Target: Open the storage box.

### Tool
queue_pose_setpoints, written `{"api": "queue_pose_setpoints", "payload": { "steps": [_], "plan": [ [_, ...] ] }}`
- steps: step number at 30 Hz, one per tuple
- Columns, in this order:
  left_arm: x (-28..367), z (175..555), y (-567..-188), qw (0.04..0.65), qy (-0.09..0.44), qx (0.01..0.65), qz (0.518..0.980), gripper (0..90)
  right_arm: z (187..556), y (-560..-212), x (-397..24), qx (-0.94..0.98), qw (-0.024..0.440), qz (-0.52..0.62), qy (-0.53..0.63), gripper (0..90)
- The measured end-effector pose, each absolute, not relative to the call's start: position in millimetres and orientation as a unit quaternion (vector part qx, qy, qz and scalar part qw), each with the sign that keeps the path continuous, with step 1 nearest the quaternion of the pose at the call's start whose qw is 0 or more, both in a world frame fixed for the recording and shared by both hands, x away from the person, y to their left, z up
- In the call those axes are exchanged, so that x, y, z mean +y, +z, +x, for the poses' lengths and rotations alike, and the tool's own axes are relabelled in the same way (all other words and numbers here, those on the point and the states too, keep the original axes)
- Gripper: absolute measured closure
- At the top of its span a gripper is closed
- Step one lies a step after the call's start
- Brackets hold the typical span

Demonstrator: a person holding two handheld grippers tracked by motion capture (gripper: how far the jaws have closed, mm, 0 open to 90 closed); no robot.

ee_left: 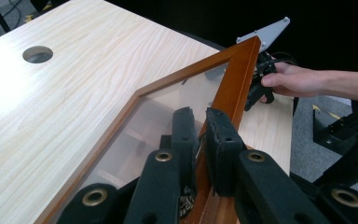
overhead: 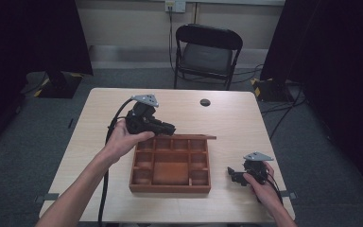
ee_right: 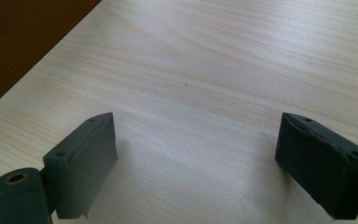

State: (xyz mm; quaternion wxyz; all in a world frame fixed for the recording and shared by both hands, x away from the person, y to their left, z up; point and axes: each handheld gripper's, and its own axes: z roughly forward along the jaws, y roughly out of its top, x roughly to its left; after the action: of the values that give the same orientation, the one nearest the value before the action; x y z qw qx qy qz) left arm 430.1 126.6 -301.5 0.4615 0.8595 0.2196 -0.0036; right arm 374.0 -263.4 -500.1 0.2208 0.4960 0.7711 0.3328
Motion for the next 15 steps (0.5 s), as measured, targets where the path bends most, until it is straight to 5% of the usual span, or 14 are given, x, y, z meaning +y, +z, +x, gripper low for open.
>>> {"api": "queue_pose_setpoints", "payload": {
  "steps": [15],
  "plan": [
    [126.4, 435.3, -298.1, 0.467, -0.003, 0.227, 0.855, 83.5, 374.0, -500.1, -263.4, 0.771, 0.221, 0.496, 0.333, 11.5]
  ]
}}
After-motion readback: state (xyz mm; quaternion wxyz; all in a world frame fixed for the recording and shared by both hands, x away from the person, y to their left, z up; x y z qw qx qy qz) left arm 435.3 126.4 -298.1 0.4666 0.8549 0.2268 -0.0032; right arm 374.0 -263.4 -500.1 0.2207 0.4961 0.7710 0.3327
